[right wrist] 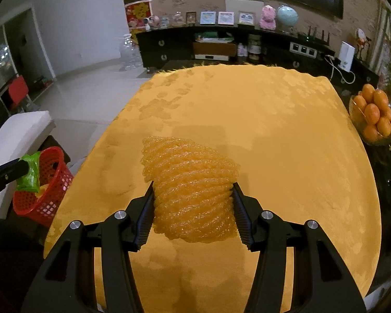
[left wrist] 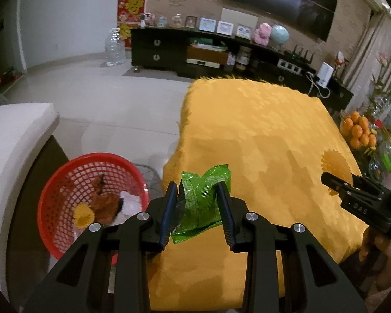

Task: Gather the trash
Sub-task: 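Carry the green wrapper and orange mesh sleeve to the red basket with both grippers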

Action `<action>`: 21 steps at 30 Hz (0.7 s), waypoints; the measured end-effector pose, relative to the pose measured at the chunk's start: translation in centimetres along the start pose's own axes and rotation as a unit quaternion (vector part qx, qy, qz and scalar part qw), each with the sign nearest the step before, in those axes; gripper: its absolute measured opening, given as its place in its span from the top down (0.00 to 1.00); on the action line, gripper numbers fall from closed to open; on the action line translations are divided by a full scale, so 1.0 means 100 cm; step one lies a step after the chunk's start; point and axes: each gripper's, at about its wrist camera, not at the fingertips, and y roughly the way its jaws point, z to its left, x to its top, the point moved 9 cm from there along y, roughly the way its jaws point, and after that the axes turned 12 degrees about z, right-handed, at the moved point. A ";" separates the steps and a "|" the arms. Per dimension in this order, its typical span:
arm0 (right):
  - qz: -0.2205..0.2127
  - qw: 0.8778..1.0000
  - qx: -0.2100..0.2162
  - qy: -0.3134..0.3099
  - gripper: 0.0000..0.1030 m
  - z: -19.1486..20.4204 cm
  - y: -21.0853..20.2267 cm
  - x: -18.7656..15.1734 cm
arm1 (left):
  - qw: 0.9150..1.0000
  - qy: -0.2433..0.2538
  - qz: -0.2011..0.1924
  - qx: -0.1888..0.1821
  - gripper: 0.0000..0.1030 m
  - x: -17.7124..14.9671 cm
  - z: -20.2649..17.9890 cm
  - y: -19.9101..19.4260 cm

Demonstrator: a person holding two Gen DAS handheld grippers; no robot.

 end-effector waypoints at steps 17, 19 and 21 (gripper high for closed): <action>0.003 0.999 0.025 -0.039 0.49 0.052 0.001 0.015 | 0.999 -0.036 -0.019 0.033 0.70 0.006 0.047 -0.015; 0.004 0.999 0.029 -0.043 0.49 0.058 0.001 0.016 | 0.998 -0.038 -0.022 0.039 0.70 0.007 0.051 -0.017; 0.003 0.998 0.034 -0.048 0.49 0.065 0.000 0.018 | 0.998 -0.042 -0.024 0.042 0.70 0.007 0.056 -0.018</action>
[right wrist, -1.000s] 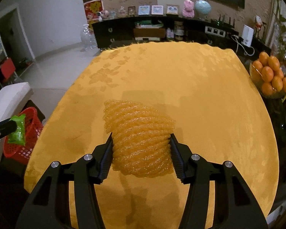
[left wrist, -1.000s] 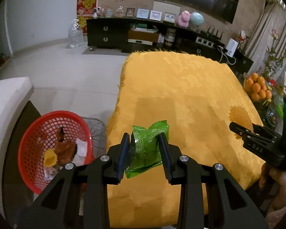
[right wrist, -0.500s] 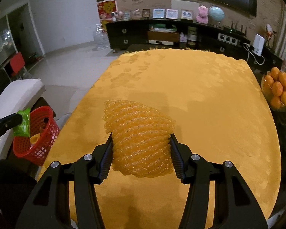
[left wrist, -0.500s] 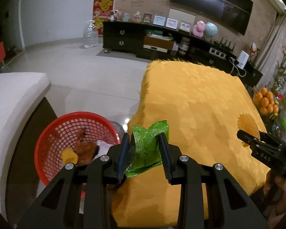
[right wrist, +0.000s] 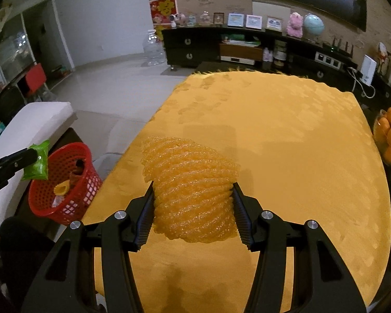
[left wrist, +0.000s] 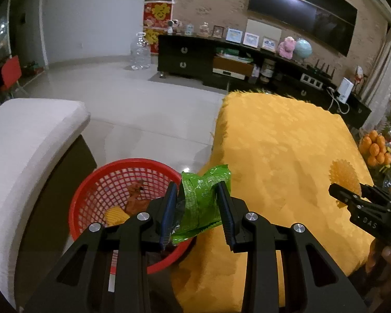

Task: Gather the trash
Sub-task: 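Carry the green wrapper and orange mesh sleeve to the red basket with both grippers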

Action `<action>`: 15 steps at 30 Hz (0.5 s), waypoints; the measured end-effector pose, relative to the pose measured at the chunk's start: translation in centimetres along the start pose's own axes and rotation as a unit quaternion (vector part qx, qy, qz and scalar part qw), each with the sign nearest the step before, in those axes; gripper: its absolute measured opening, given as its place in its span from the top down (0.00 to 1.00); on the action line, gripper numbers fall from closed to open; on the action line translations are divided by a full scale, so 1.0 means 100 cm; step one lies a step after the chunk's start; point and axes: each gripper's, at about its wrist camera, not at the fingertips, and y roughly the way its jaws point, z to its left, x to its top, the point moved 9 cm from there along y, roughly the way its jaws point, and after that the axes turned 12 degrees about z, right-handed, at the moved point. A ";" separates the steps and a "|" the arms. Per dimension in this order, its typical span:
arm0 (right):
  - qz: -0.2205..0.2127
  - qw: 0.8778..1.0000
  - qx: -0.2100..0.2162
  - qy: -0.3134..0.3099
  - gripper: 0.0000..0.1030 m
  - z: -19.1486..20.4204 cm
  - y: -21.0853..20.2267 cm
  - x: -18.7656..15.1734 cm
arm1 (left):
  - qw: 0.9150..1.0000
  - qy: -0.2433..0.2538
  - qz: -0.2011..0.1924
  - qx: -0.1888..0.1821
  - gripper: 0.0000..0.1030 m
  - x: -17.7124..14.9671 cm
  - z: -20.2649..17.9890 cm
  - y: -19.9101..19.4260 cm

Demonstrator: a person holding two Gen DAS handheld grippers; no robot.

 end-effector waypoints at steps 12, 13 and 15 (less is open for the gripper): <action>0.001 0.999 0.024 -0.033 0.49 0.042 0.003 0.013 | 0.999 -0.030 -0.008 0.022 0.70 0.001 0.033 -0.008; 0.001 0.999 0.026 -0.036 0.49 0.046 0.004 0.015 | 0.999 -0.033 -0.009 0.023 0.70 0.001 0.035 -0.008; 0.001 0.999 0.030 -0.044 0.49 0.055 0.004 0.018 | 0.999 -0.038 -0.011 0.027 0.70 0.000 0.041 -0.009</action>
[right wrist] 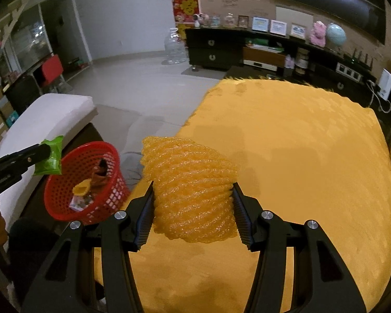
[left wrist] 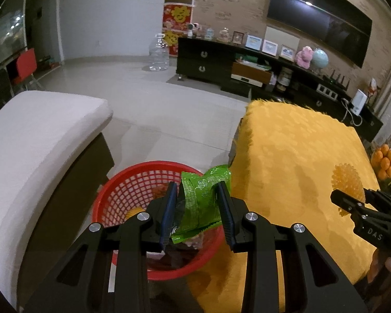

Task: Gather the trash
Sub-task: 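Carry the green wrapper and orange mesh sleeve to the red basket with both grippers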

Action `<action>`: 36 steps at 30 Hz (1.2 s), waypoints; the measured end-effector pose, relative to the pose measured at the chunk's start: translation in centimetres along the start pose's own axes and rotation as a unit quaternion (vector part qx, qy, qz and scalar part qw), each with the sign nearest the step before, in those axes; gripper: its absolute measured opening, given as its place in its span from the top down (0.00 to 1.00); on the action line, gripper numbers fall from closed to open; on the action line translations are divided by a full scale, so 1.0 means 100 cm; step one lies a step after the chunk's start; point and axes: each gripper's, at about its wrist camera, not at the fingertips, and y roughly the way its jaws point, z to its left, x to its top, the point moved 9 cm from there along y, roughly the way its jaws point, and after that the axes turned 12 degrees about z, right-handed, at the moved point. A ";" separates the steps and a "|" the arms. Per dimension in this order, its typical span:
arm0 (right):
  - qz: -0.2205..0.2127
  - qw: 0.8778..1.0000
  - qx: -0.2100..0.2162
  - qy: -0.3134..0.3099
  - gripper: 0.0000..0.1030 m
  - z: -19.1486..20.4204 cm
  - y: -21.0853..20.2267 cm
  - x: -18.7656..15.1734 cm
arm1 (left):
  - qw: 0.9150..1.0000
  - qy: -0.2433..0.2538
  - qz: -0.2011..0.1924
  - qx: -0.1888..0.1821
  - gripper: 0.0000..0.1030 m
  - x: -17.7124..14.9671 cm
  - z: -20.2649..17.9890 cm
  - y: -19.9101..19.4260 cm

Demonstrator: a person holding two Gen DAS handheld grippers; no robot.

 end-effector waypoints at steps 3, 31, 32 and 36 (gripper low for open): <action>0.000 1.000 0.005 -0.009 0.49 0.013 0.000 0.003 | 1.000 -0.007 -0.002 0.004 0.70 0.000 0.010 -0.002; 0.040 0.990 0.081 -0.110 0.49 0.154 0.036 0.046 | 0.996 -0.082 0.011 0.018 0.70 -0.008 0.092 0.004; 0.044 0.989 0.083 -0.112 0.49 0.158 0.040 0.046 | 0.996 -0.082 0.013 0.017 0.70 -0.008 0.093 0.005; 0.063 0.987 0.086 -0.118 0.49 0.169 0.054 0.047 | 0.996 -0.078 0.028 0.020 0.70 -0.008 0.095 0.016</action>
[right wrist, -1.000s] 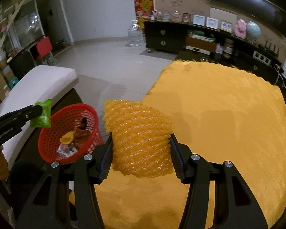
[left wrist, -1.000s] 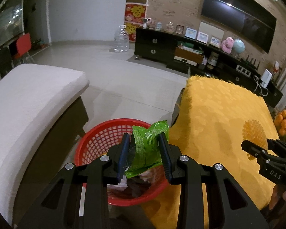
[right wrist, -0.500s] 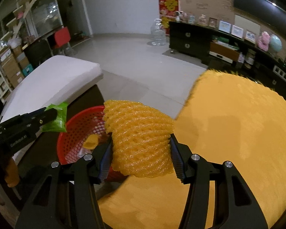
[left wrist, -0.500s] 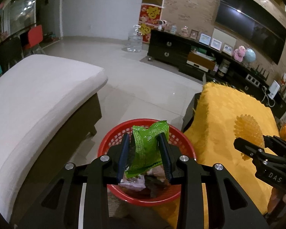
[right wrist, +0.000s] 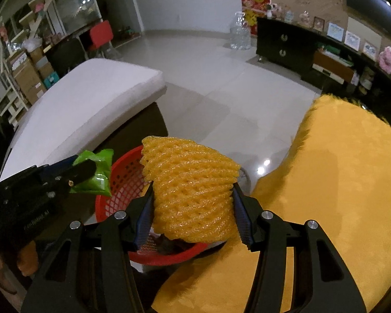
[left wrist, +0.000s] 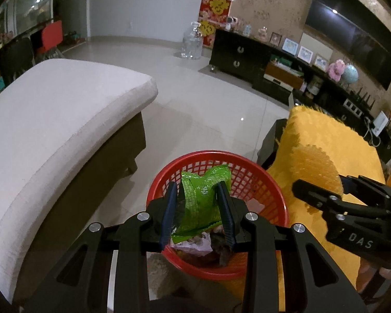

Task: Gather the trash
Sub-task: 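Carry the green wrapper and orange mesh sleeve to the red basket with both grippers, then open both grippers over the red basket to drop the wrapper and sleeve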

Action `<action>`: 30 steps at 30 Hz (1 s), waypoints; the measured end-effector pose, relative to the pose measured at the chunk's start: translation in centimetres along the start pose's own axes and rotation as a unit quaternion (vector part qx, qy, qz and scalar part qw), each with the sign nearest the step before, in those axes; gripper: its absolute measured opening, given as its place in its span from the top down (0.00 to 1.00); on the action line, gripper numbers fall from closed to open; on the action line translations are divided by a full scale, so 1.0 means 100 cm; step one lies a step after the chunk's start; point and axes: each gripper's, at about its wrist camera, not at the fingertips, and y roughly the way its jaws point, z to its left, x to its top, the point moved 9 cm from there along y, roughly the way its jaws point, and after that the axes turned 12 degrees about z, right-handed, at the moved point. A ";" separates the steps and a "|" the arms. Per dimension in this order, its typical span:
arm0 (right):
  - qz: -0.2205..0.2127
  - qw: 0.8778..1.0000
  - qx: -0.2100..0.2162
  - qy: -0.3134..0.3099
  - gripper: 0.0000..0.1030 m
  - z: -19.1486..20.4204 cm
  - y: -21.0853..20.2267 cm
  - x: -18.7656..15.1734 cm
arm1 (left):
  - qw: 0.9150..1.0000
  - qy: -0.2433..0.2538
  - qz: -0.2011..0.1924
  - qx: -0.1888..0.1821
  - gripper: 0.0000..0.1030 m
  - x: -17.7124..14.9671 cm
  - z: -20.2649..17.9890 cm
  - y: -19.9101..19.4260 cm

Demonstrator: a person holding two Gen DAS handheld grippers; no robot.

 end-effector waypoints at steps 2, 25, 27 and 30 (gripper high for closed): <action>0.010 1.000 0.004 -0.002 0.49 0.004 0.008 0.002 | 1.000 -0.003 0.002 -0.004 0.70 0.001 -0.001 0.003; 0.059 0.994 0.086 0.027 0.32 0.014 0.040 0.005 | 0.999 -0.017 0.028 -0.019 0.68 0.002 0.003 0.021; 0.062 0.992 0.102 0.038 0.31 0.013 0.039 0.006 | 0.999 -0.020 0.028 -0.020 0.64 0.002 0.003 0.020; 0.063 0.991 0.112 0.042 0.31 0.013 0.038 0.006 | 0.999 -0.024 0.028 -0.022 0.60 0.002 0.006 0.021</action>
